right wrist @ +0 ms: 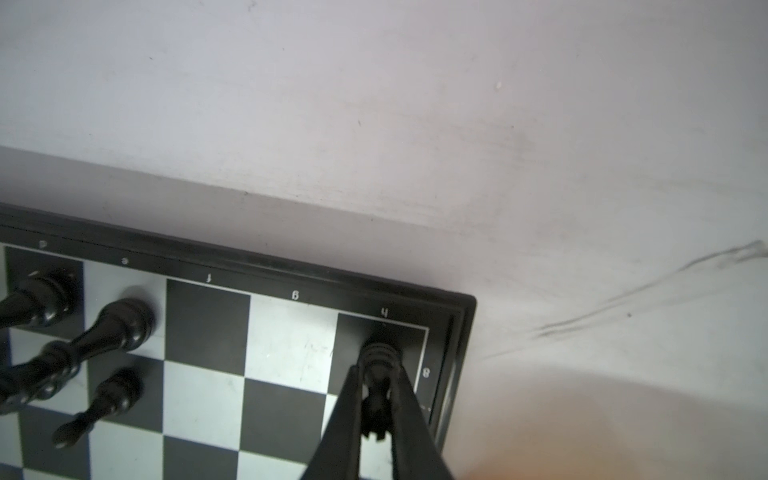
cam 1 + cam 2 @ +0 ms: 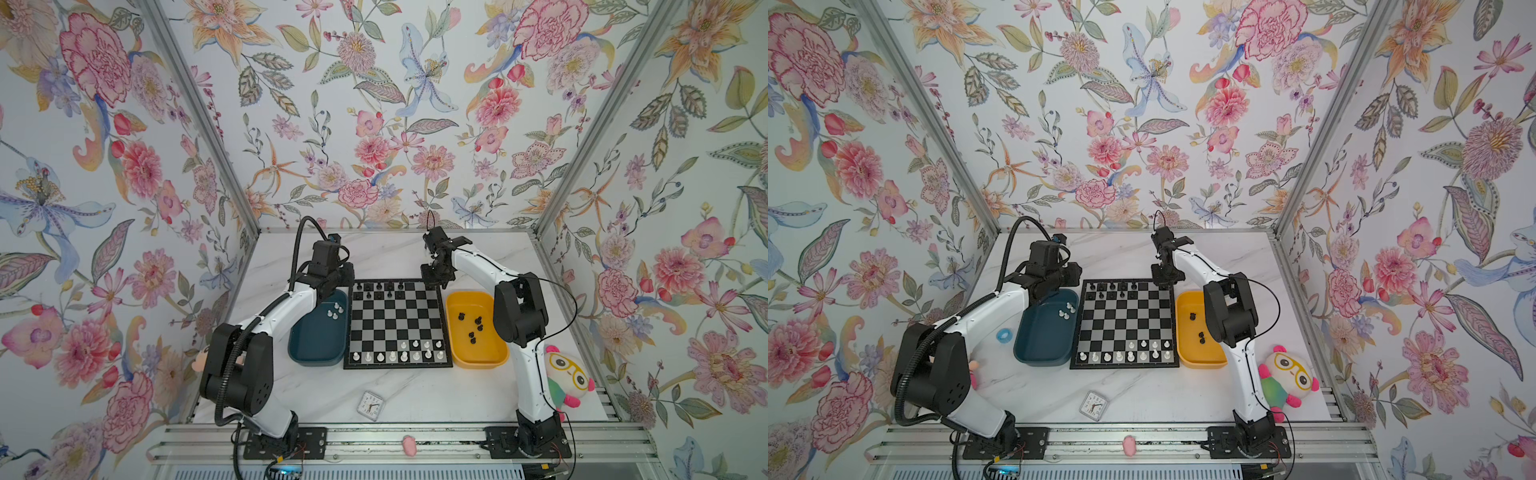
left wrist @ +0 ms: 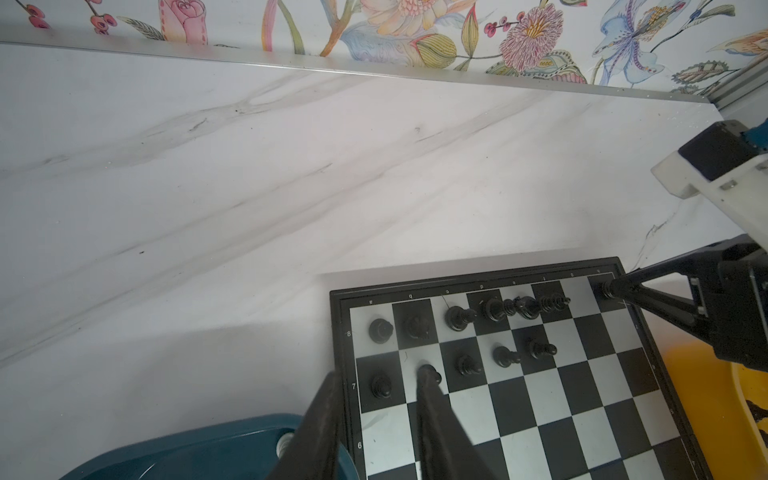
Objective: Set up the chess pieces on the board
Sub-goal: 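Lower the black pawn onto the far corner square and open the right gripper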
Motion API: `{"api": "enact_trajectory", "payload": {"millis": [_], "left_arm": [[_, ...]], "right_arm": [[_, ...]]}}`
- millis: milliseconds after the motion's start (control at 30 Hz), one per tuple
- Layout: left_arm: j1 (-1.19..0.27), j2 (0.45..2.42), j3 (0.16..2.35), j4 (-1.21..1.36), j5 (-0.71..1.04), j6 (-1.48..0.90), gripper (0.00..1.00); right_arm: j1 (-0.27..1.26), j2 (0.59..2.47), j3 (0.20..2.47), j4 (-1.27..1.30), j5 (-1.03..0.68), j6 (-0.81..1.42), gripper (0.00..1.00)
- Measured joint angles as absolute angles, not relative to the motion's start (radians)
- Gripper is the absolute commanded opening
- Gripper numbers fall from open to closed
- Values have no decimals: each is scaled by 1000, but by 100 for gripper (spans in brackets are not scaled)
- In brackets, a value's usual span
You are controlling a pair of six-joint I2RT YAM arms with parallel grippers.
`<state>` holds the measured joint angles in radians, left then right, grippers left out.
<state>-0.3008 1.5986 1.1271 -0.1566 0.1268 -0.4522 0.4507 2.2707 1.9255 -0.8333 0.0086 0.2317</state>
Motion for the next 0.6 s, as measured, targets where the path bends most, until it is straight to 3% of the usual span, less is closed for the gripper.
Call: {"api": "enact_trajectory", "payload": {"millis": [600], "left_arm": [[-301, 1553, 1123, -164, 124, -452, 33]], "right_arm": [[451, 2275, 1925, -834, 9, 232, 33]]}}
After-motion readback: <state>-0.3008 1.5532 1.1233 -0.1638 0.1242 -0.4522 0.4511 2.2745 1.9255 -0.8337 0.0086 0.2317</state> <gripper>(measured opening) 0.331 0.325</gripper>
